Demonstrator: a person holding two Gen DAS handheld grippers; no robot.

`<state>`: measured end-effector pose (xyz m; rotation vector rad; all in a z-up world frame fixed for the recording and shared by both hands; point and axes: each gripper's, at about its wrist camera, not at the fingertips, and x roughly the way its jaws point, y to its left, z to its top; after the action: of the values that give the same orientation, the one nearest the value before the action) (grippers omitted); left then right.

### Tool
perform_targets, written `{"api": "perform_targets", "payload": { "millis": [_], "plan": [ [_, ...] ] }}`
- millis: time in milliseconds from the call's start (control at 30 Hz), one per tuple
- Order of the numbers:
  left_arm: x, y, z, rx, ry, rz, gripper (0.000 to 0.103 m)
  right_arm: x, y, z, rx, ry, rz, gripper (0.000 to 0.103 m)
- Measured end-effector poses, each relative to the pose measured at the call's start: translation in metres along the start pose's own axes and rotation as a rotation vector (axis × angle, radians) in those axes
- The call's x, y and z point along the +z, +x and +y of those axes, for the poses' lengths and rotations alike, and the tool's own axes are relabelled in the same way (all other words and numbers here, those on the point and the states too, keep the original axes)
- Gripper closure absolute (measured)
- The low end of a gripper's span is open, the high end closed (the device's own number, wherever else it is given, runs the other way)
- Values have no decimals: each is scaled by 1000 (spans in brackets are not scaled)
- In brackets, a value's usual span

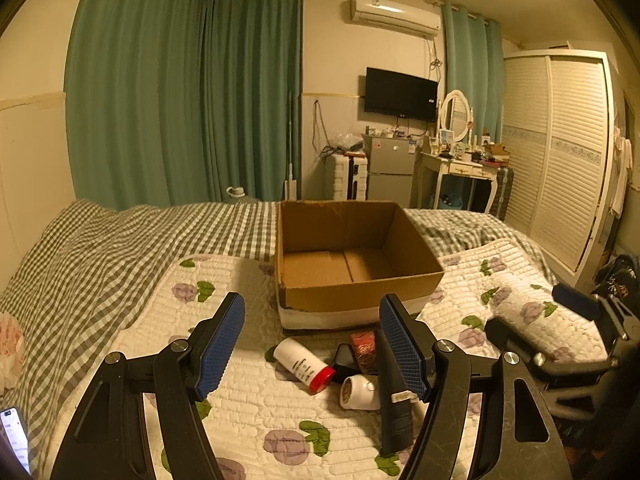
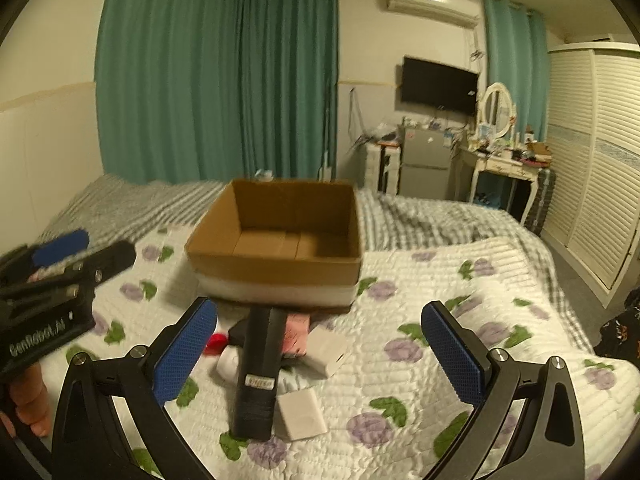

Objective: Organize rigid objects
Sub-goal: 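Grasp the white USB charger with the left tool while the right tool grasps the black remote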

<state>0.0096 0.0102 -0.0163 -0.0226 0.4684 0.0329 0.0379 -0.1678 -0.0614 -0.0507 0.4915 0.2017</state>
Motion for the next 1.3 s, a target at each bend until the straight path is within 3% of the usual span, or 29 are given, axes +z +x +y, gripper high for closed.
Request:
{"api": "perform_targets", "payload": {
  "millis": [267, 433, 500, 633, 733, 933, 1133, 1167, 1233, 1300],
  "plan": [
    [-25, 46, 16, 75, -10, 144, 30, -46, 73, 36, 102, -87, 248, 22],
    [-35, 58, 21, 85, -14, 191, 30, -64, 111, 38, 146, -57, 358, 34],
    [-36, 60, 20, 84, -12, 201, 30, -66, 116, 39, 141, -59, 357, 34],
    [-40, 67, 19, 85, -8, 225, 30, -68, 127, 38, 214, -46, 388, 49],
    [-41, 69, 20, 90, -9, 237, 30, -68, 123, 38, 218, -77, 376, 60],
    [-44, 73, 20, 99, -11, 255, 30, -59, 100, 22, 248, -57, 364, 63],
    [-47, 70, 3, 95, 16, 272, 30, -25, 62, -4, 236, -56, 335, 67],
    [-47, 69, -3, 87, 22, 272, 30, -18, 58, -10, 220, -62, 332, 69],
    [-49, 68, -15, 64, 35, 277, 30, -7, 49, -22, 188, -68, 320, 84],
    [-51, 67, -28, 39, 49, 285, 30, 2, 39, -40, 160, -59, 309, 84]
  ]
}}
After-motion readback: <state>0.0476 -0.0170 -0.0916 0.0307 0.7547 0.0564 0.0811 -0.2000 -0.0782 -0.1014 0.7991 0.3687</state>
